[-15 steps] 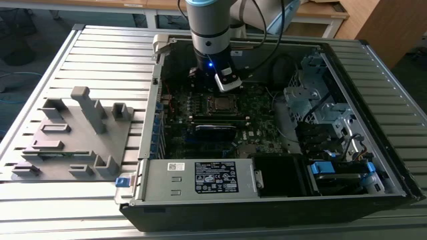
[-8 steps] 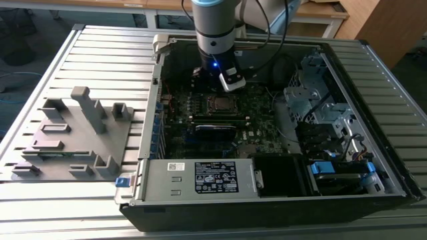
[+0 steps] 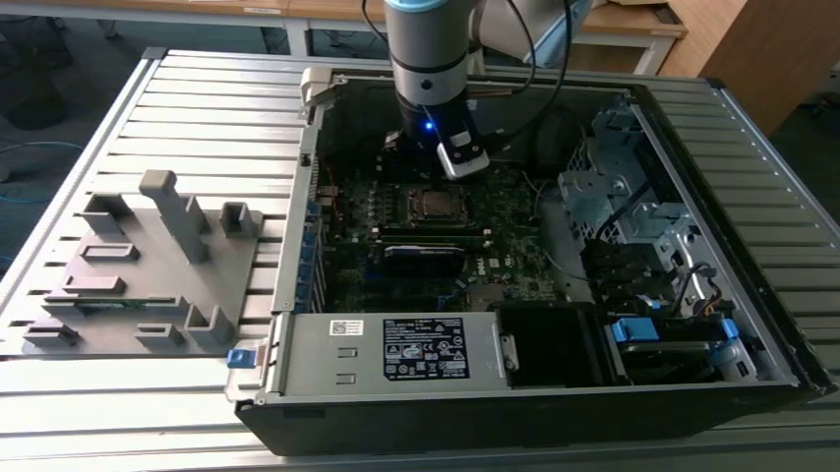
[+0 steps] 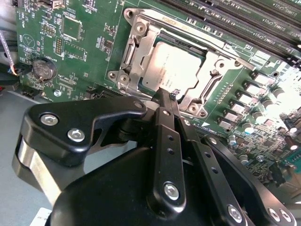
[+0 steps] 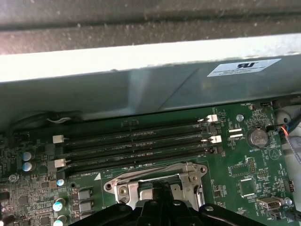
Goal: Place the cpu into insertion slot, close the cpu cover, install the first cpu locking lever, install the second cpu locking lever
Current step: 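Install the first cpu locking lever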
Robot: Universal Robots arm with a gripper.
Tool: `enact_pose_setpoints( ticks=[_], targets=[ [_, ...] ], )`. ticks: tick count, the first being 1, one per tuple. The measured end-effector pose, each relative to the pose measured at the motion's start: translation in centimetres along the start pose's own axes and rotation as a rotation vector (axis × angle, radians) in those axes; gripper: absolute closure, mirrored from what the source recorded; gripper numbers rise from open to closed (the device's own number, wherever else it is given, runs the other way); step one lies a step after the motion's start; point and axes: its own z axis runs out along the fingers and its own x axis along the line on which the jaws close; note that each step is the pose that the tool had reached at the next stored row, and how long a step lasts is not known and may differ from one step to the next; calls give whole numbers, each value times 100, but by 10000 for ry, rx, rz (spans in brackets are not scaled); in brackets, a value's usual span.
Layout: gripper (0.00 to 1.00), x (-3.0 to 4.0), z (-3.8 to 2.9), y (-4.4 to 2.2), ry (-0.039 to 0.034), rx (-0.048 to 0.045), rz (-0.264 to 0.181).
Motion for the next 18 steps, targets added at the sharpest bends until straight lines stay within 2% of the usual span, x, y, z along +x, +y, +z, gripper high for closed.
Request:
enact_pose_setpoints(
  ticks=[12, 15, 18],
  targets=[
    [90, -2, 1, 1, 1, 2, 0],
    [90, -3, 5, 0, 97, 92, 2],
    [90, -3, 10, 1, 241, 253, 4]
  ],
)
